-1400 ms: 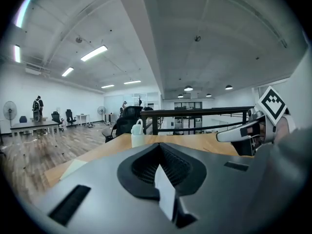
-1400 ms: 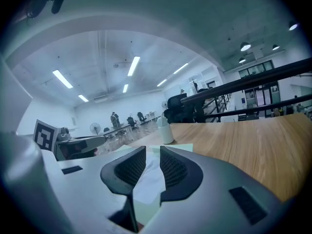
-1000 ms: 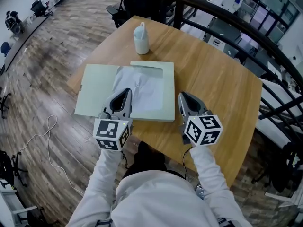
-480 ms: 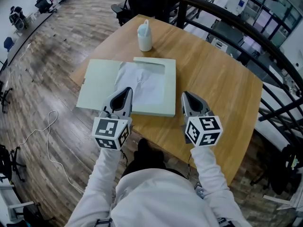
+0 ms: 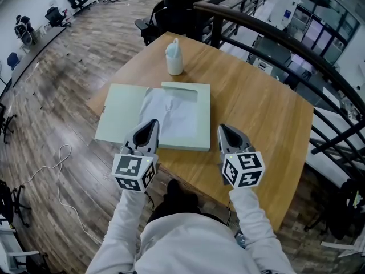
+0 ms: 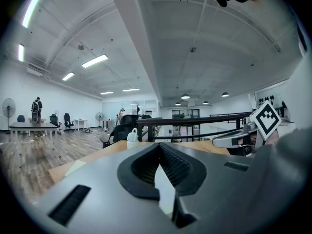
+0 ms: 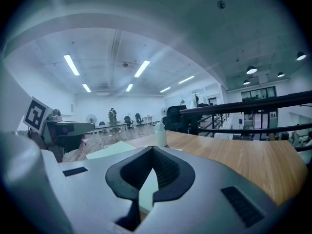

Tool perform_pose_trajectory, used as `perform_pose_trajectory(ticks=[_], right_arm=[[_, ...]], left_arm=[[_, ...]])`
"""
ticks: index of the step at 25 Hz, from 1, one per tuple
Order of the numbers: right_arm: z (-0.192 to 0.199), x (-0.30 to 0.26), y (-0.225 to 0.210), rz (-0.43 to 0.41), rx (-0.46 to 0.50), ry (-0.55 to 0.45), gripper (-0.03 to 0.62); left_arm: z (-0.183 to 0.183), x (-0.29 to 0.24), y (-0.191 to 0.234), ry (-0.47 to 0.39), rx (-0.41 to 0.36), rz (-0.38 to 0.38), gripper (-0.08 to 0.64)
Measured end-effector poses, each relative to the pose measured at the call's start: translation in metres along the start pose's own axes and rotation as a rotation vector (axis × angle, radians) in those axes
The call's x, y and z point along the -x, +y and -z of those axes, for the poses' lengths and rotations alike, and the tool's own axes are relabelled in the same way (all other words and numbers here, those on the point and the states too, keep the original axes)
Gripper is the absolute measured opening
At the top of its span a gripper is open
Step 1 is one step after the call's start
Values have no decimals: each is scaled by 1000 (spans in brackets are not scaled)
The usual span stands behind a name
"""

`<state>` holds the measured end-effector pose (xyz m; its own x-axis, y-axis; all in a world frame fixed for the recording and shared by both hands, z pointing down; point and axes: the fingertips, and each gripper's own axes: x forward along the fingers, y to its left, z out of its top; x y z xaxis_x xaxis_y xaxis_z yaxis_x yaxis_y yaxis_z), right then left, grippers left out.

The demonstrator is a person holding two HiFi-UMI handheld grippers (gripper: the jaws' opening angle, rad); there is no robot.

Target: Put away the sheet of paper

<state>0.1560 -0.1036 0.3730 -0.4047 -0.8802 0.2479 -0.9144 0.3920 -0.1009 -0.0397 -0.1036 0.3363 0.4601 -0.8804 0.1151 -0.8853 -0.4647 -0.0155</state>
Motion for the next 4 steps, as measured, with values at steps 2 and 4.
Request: perform_pose_trajectory(ticks=[2,4], right_arm=[[3,1,1,-3,3,6,26],[5,3,2,-6,7,12,26]], left_arm=[[3,2,-1,7,-2,-1,18],[5,4,-2,15,-5,-2,18]])
